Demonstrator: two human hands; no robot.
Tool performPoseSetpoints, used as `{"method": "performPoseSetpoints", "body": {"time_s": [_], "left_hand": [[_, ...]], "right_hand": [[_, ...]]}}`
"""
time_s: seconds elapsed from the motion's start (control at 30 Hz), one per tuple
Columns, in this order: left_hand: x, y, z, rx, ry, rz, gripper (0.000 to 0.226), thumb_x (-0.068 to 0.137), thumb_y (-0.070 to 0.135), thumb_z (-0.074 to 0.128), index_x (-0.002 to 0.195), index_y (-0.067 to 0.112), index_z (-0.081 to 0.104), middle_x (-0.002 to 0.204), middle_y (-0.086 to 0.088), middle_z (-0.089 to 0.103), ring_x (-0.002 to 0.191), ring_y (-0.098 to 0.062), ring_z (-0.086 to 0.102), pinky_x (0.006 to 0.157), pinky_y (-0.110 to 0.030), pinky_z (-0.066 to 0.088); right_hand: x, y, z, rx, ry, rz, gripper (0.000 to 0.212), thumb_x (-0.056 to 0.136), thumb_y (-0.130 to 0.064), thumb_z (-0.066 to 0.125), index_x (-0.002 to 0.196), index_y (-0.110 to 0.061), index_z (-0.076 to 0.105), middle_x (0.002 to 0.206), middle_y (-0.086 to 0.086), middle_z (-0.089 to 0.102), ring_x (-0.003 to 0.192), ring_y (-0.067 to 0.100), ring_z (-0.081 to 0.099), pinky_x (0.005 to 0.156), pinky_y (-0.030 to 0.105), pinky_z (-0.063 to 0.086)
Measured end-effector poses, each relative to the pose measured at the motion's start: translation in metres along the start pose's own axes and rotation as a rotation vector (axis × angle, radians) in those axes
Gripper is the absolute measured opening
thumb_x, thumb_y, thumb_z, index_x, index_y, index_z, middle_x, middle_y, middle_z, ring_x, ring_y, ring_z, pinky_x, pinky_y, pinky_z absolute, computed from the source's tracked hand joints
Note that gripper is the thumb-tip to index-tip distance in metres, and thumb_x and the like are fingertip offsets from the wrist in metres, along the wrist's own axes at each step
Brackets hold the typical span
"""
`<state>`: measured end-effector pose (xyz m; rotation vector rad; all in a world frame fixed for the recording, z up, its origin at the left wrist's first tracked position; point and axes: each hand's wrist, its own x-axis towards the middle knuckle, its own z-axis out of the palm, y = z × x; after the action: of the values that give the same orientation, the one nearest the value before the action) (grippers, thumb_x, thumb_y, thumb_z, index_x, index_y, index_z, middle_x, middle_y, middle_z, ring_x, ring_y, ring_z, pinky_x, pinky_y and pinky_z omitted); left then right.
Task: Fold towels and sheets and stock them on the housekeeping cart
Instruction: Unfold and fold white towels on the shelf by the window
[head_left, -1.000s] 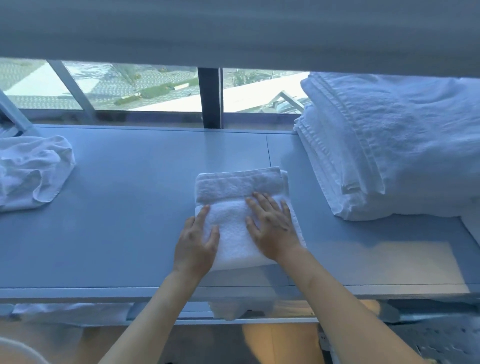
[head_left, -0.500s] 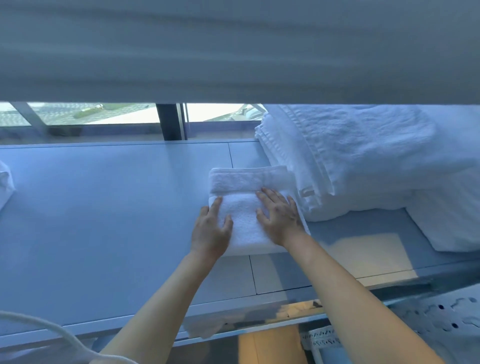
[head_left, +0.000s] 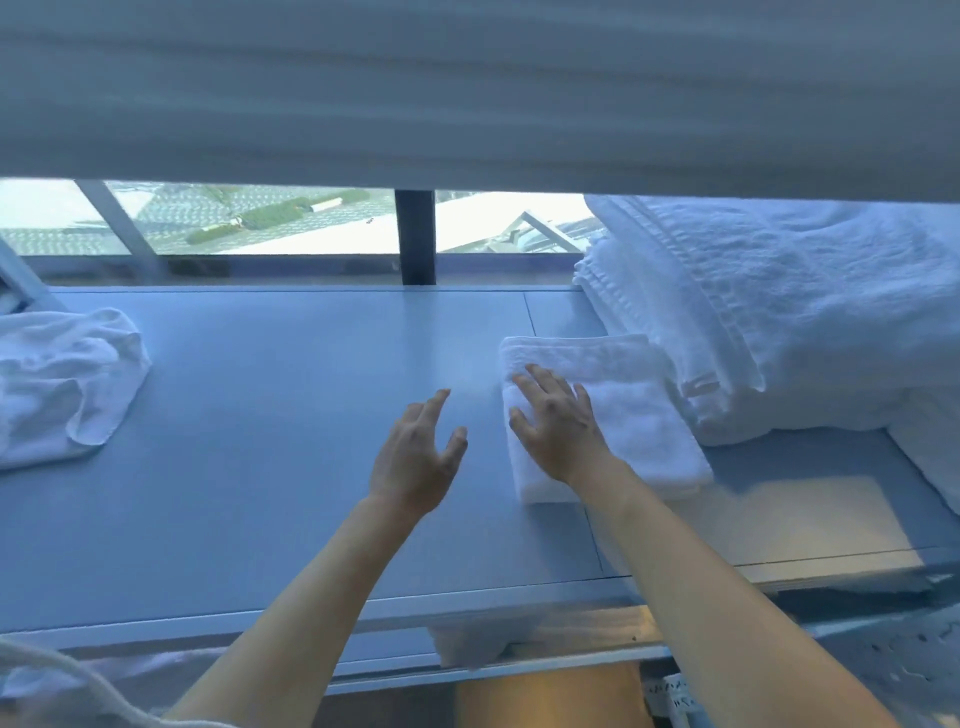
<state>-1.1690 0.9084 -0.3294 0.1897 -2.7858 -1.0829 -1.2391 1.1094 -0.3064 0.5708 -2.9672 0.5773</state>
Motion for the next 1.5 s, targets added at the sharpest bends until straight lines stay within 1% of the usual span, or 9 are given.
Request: {"method": "performPoseSetpoints", "body": {"time_s": [0.17, 0.37, 0.6, 0.73, 0.9, 1.0, 1.13, 1.27, 1.5], "left_hand": [[-0.009, -0.068, -0.087, 0.185, 0.105, 0.009, 0.058, 0.100, 0.043, 0.053, 0.154, 0.023, 0.044, 0.148, -0.002, 0.050, 0.132, -0.029, 0.045, 0.104, -0.045, 0.045], [-0.021, -0.175, -0.197, 0.373, 0.193, -0.012, 0.057, 0.097, 0.043, 0.058, 0.148, 0.019, 0.051, 0.142, -0.007, 0.056, 0.128, -0.033, 0.049, 0.097, -0.049, 0.048], [-0.031, -0.302, -0.308, 0.564, 0.244, -0.113, 0.060, 0.091, 0.048, 0.062, 0.144, 0.022, 0.054, 0.145, -0.007, 0.055, 0.129, -0.038, 0.048, 0.098, -0.054, 0.045], [-0.032, -0.364, -0.350, 0.653, 0.199, -0.196, 0.068, 0.090, 0.055, 0.060, 0.150, 0.026, 0.047, 0.154, -0.011, 0.044, 0.142, -0.040, 0.035, 0.110, -0.064, 0.034], [-0.036, -0.414, -0.374, 0.671, 0.141, -0.256, 0.076, 0.090, 0.063, 0.057, 0.157, 0.034, 0.034, 0.166, -0.004, 0.023, 0.151, -0.038, 0.023, 0.114, -0.064, 0.028], [-0.037, -0.428, -0.378, 0.662, 0.102, -0.216, 0.077, 0.086, 0.060, 0.064, 0.154, 0.032, 0.041, 0.165, -0.004, 0.025, 0.148, -0.040, 0.025, 0.112, -0.057, 0.038], [-0.041, -0.437, -0.373, 0.616, 0.112, -0.175, 0.074, 0.079, 0.043, 0.075, 0.147, 0.026, 0.052, 0.160, -0.009, 0.033, 0.141, -0.043, 0.028, 0.113, -0.056, 0.036], [-0.040, -0.439, -0.373, 0.561, 0.158, -0.131, 0.064, 0.077, 0.028, 0.077, 0.138, 0.019, 0.062, 0.152, -0.015, 0.041, 0.135, -0.047, 0.036, 0.117, -0.051, 0.031], [-0.044, -0.405, -0.344, 0.412, 0.166, -0.066, 0.048, 0.081, 0.015, 0.077, 0.128, 0.021, 0.071, 0.148, -0.013, 0.048, 0.133, -0.047, 0.035, 0.113, -0.052, 0.038]], "right_hand": [[0.017, -0.096, 0.033, 0.046, -0.025, -0.083, 0.054, 0.103, -0.037, 0.048, 0.154, -0.022, 0.042, 0.166, 0.000, 0.030, 0.154, 0.018, 0.021, 0.124, 0.050, 0.014], [0.036, -0.227, 0.079, 0.081, -0.072, -0.159, 0.054, 0.104, -0.039, 0.046, 0.155, -0.022, 0.041, 0.167, 0.000, 0.029, 0.153, 0.020, 0.023, 0.123, 0.049, 0.016], [0.057, -0.360, 0.138, 0.112, -0.138, -0.251, 0.055, 0.105, -0.040, 0.044, 0.156, -0.024, 0.038, 0.168, 0.000, 0.025, 0.154, 0.019, 0.019, 0.123, 0.050, 0.016], [0.074, -0.421, 0.172, 0.122, -0.157, -0.297, 0.056, 0.103, -0.041, 0.046, 0.156, -0.024, 0.039, 0.168, 0.002, 0.026, 0.154, 0.021, 0.022, 0.123, 0.048, 0.018], [0.095, -0.482, 0.211, 0.156, -0.211, -0.331, 0.063, 0.101, -0.044, 0.051, 0.159, -0.026, 0.033, 0.169, 0.002, 0.023, 0.154, 0.022, 0.020, 0.122, 0.047, 0.021], [0.112, -0.509, 0.232, 0.130, -0.248, -0.368, 0.071, 0.098, -0.047, 0.056, 0.161, -0.028, 0.028, 0.171, 0.002, 0.015, 0.155, 0.024, 0.016, 0.121, 0.049, 0.023], [0.128, -0.523, 0.256, 0.059, -0.330, -0.413, 0.072, 0.099, -0.048, 0.056, 0.162, -0.030, 0.026, 0.172, 0.000, 0.010, 0.157, 0.023, 0.009, 0.122, 0.050, 0.023], [0.132, -0.510, 0.271, 0.054, -0.352, -0.450, 0.062, 0.102, -0.039, 0.056, 0.159, -0.023, 0.035, 0.169, 0.001, 0.022, 0.157, 0.020, 0.013, 0.124, 0.043, 0.021], [0.114, -0.463, 0.258, 0.045, -0.309, -0.454, 0.055, 0.101, -0.035, 0.053, 0.153, -0.022, 0.041, 0.165, -0.002, 0.029, 0.155, 0.018, 0.017, 0.123, 0.040, 0.023]]}}
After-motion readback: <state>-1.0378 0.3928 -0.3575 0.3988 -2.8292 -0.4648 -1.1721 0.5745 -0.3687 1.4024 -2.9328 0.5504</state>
